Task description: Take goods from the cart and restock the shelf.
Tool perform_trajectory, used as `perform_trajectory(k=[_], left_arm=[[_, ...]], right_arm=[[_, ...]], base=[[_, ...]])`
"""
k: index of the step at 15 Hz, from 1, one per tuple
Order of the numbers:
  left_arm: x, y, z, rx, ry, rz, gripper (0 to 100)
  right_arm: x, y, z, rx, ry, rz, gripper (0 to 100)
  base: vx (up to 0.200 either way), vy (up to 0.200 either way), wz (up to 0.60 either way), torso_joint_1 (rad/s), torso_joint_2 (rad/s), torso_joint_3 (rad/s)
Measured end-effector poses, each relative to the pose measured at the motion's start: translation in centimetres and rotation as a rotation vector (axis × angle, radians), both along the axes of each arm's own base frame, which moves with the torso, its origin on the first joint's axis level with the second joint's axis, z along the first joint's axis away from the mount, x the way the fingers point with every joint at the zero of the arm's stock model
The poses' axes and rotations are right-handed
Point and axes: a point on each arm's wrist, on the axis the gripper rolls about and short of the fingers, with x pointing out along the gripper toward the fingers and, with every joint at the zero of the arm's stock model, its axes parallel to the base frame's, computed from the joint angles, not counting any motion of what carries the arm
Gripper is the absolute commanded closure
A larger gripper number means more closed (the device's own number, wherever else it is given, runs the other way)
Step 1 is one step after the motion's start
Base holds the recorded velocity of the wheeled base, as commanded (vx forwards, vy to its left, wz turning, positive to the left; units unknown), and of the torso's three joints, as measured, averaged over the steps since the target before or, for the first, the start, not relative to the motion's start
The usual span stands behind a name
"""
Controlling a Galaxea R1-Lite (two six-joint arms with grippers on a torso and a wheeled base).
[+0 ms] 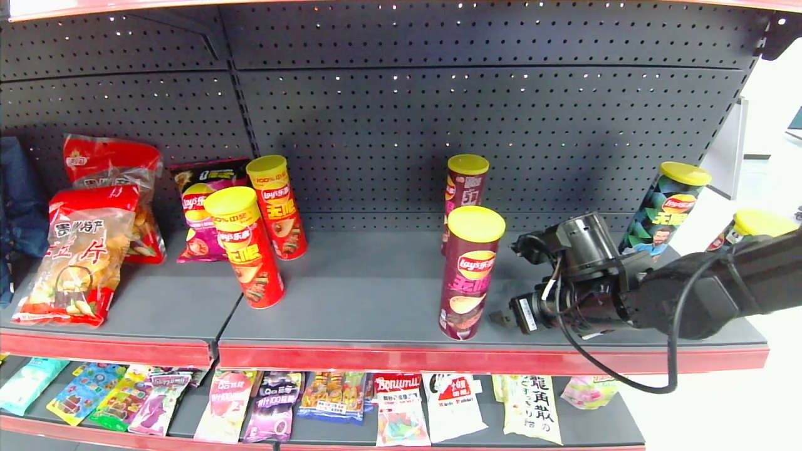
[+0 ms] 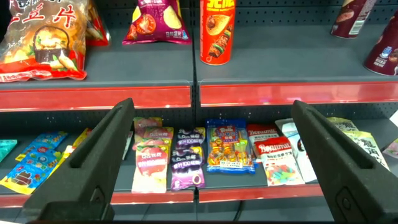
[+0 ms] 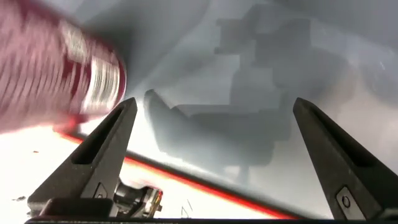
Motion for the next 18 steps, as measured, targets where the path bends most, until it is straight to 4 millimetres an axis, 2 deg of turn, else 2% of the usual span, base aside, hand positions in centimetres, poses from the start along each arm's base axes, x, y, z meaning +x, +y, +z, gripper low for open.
perform_trajectory(k=[2,8,11,13,16,18], left_arm=[[0.0,0.0,0.0,0.000,0.000,0.000,0],[0.0,0.0,0.0,0.000,0.000,0.000,0],[0.0,0.0,0.0,0.000,0.000,0.000,0],[0.0,0.0,0.0,0.000,0.000,0.000,0],[0.0,0.0,0.0,0.000,0.000,0.000,0],[0.0,0.0,0.0,0.000,0.000,0.000,0]], right_arm=[[-1.9,-0.7,1.0,0.008,-0.011,0.005,0],[-9.4,-3.4,4.8,0.048,-0.127,0.068,0],[-14.7,-6.3,7.5,0.076,-0.291,0.117,0],[-18.3,-9.1,8.2,0.084,-0.397,0.135,0],[-23.7,-12.4,7.6,0.124,-0.516,0.034,0],[-26.7,-13.2,5.9,0.151,-0.580,-0.027,0]], base=[[0.000,0.000,0.00,0.000,0.00,0.000],[0.000,0.000,0.00,0.000,0.00,0.000],[0.000,0.000,0.00,0.000,0.00,0.000],[0.000,0.000,0.00,0.000,0.00,0.000],[0.000,0.000,0.00,0.000,0.00,0.000],[0.000,0.000,0.00,0.000,0.00,0.000]])
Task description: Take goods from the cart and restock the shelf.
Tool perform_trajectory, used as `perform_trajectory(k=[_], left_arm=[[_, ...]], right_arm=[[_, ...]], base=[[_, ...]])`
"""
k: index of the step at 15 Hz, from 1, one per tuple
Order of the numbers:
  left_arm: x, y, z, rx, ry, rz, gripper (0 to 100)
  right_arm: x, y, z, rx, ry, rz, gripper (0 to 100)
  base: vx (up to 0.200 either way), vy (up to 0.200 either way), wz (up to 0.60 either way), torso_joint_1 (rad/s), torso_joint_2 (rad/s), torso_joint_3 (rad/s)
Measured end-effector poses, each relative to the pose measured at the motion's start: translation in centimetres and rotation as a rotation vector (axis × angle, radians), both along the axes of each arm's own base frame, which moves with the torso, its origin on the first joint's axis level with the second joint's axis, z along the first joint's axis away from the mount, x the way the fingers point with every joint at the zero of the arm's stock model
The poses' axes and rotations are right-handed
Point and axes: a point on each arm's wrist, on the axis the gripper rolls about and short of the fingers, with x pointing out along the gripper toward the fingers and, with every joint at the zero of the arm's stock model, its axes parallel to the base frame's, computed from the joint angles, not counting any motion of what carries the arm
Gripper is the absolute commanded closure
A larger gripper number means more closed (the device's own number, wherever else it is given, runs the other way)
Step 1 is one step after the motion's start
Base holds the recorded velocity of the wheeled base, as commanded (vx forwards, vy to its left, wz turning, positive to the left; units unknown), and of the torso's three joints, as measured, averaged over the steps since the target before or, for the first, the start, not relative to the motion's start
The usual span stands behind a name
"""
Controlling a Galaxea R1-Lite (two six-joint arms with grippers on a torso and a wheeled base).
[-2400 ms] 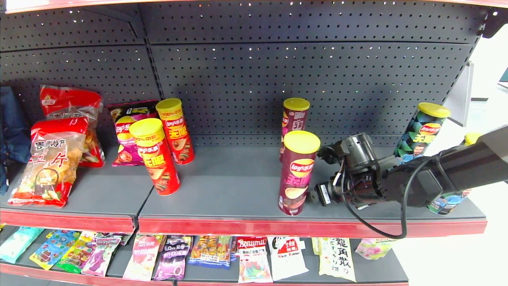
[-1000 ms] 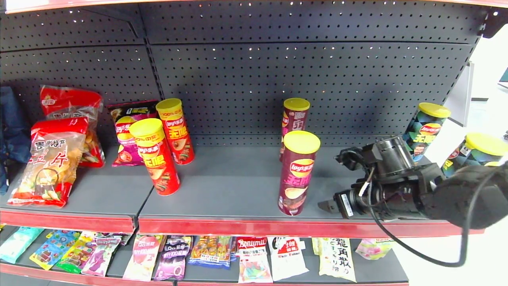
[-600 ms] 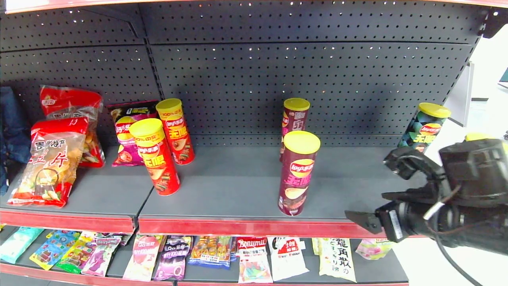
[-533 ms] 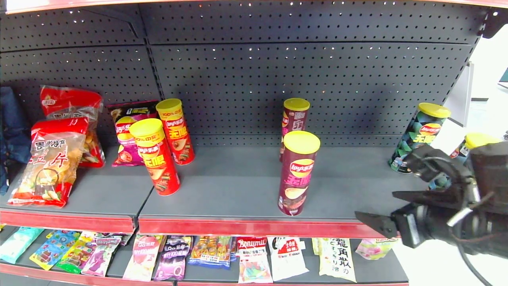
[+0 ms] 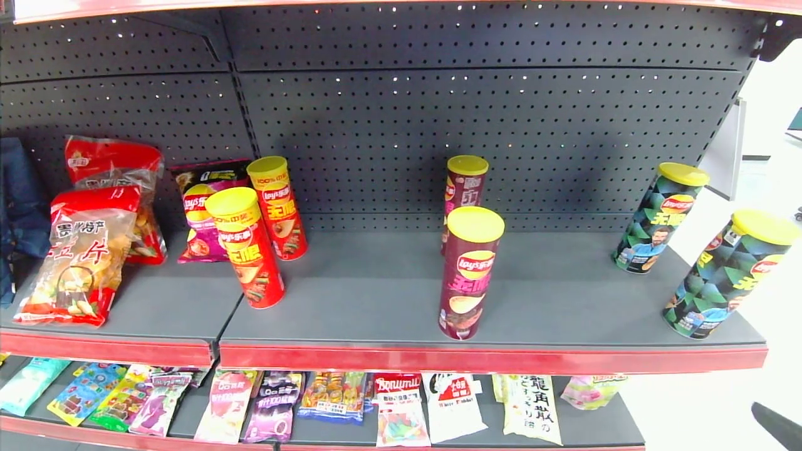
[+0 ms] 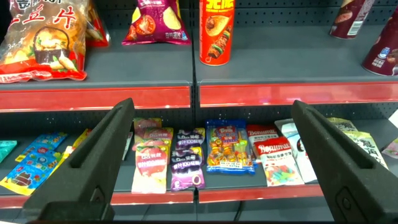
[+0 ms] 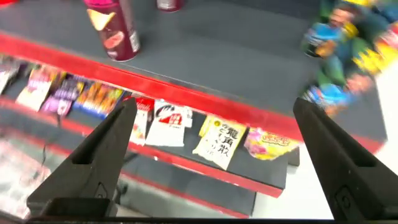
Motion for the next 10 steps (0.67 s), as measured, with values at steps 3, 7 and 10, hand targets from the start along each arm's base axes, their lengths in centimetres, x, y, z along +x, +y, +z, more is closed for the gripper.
perform_trajectory(k=[3,7,10], left_arm=[[0.0,0.0,0.0,0.000,0.000,0.000,0],[0.0,0.0,0.0,0.003,0.000,0.000,0],[0.0,0.0,0.0,0.002,0.000,0.000,0]], right_arm=[[-3.1,-0.5,-3.6,0.037,-0.133,-0.059,0],[-4.1,-0.9,-7.9,0.088,-0.144,-0.210,0],[-4.3,-0.8,-8.8,0.103,-0.102,-0.120,0]], base=[[0.000,0.000,0.00,0.000,0.00,0.000],[0.000,0.000,0.00,0.000,0.00,0.000],[0.000,0.000,0.00,0.000,0.00,0.000]])
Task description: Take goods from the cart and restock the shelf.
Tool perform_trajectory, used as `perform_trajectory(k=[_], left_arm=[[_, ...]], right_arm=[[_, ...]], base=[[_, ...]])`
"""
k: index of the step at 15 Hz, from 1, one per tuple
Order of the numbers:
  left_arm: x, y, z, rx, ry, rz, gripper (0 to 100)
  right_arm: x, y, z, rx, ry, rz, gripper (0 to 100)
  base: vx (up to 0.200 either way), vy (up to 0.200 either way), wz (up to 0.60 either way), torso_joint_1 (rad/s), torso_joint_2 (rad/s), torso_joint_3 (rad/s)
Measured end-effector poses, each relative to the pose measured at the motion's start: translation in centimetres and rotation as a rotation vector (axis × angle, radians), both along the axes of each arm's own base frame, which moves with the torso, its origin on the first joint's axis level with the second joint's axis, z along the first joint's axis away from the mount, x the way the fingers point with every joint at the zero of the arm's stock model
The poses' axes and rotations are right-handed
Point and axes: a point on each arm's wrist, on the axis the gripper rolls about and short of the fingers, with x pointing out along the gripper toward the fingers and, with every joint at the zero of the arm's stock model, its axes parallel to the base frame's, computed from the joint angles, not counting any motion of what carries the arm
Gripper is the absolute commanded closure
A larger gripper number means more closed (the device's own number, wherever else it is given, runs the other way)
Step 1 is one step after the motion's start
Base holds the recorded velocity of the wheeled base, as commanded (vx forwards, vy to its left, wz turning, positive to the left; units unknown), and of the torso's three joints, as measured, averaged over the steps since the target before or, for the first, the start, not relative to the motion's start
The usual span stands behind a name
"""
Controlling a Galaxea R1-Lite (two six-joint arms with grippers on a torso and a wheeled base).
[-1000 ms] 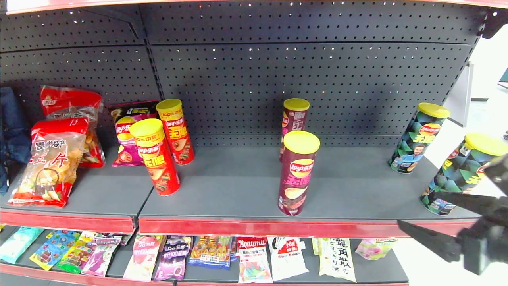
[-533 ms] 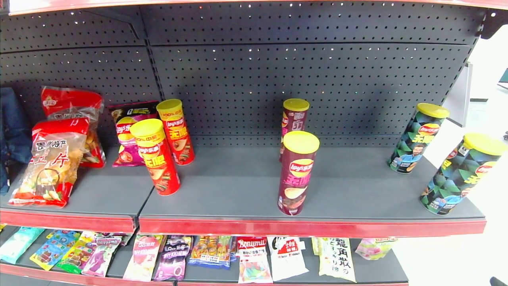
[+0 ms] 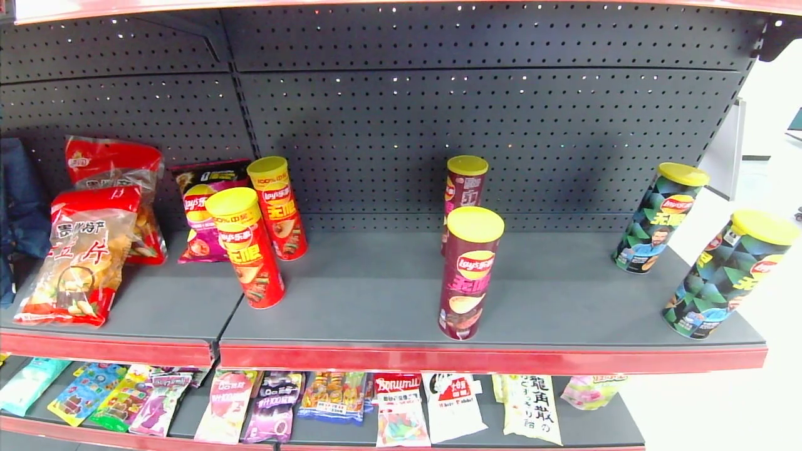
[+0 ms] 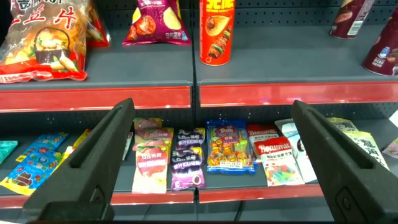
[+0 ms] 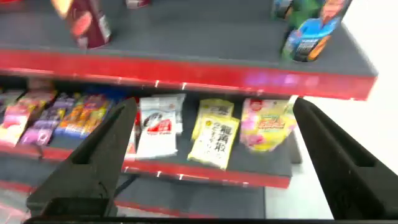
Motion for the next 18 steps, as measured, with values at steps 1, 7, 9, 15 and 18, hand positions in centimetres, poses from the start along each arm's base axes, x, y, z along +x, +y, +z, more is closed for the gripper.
perform_trajectory(k=[1,7,9,15,18], left_arm=[[0.00,0.00,0.00,0.000,0.000,0.000,0],[0.00,0.00,0.00,0.000,0.000,0.000,0],[0.00,0.00,0.00,0.000,0.000,0.000,0],[0.00,0.00,0.00,0.000,0.000,0.000,0],[0.00,0.00,0.00,0.001,0.000,0.000,0]], right_arm=[[0.00,0.01,0.00,0.003,0.002,0.018,0],[0.04,0.37,-0.01,0.009,0.000,-0.241,0],[0.01,0.47,-0.04,0.011,-0.007,-0.243,0],[-0.10,0.28,-0.06,0.003,-0.017,-0.096,0],[-0.38,0.22,-0.12,0.007,-0.052,-0.067,0]], base=[[0.000,0.000,0.00,0.000,0.00,0.000],[0.000,0.000,0.00,0.000,0.00,0.000],[0.000,0.000,0.00,0.000,0.00,0.000],[0.000,0.000,0.00,0.000,0.00,0.000],[0.000,0.000,0.00,0.000,0.00,0.000]])
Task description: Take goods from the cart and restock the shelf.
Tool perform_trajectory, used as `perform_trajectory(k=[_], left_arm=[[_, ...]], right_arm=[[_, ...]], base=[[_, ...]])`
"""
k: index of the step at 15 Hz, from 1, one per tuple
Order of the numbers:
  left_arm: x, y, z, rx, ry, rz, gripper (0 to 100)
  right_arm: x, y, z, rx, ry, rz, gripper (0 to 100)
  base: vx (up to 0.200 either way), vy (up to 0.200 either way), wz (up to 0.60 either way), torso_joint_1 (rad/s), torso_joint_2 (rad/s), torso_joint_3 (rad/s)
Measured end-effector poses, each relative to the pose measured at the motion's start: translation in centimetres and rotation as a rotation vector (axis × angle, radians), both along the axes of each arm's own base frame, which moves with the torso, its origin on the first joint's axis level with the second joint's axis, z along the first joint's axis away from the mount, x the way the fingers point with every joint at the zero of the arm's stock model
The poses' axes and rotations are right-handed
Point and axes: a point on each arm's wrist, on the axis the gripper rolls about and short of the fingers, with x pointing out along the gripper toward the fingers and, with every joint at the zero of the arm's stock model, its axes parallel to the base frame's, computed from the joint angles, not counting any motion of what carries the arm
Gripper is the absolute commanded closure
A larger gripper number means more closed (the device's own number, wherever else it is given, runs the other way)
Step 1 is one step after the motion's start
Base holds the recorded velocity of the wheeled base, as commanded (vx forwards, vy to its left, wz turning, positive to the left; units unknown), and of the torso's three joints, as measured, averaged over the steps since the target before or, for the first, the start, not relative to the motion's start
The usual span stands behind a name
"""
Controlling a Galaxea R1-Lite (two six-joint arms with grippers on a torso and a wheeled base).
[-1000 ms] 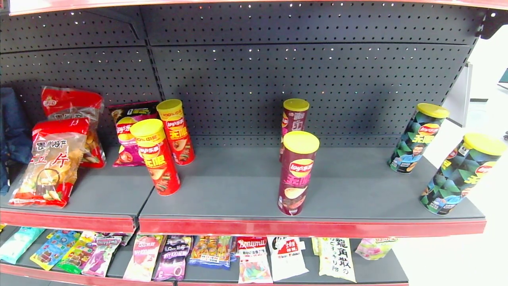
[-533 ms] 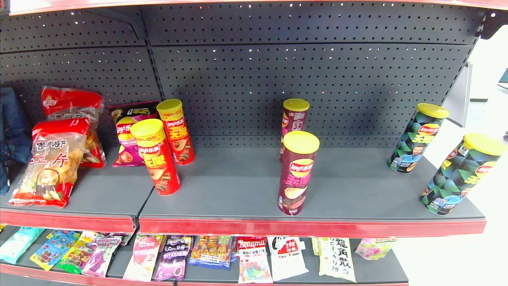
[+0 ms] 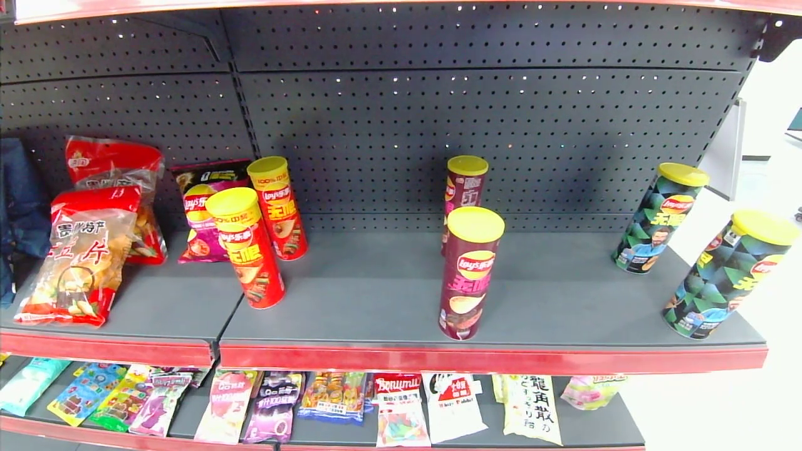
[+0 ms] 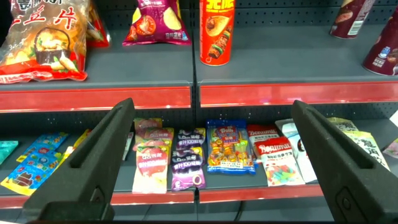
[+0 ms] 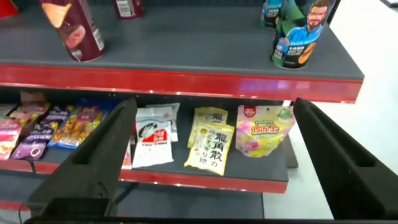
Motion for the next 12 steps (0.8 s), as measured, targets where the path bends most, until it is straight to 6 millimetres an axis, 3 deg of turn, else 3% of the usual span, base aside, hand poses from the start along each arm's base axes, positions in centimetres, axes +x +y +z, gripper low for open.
perform_trajectory(k=[12], left_arm=[[0.00,0.00,0.00,0.000,0.000,0.000,0]], right_arm=[[-0.39,-0.12,-0.12,0.002,-0.051,-0.080,0]], base=[[0.000,0.000,0.00,0.000,0.00,0.000]])
